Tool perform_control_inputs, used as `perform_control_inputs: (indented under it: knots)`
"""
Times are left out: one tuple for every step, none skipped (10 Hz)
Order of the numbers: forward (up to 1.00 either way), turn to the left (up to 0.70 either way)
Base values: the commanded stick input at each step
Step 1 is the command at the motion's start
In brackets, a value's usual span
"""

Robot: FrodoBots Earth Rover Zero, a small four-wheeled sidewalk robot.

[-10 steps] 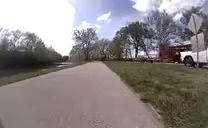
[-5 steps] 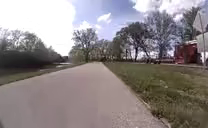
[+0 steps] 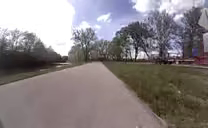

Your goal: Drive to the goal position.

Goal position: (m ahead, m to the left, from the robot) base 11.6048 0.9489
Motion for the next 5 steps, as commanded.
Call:
perform_control_inputs:
  knots:
    - [0.00, 0.00]
    - [0.00, 0.00]
    - [0.00, 0.00]
    - [0.00, 0.00]
    - [0.00, 0.00]
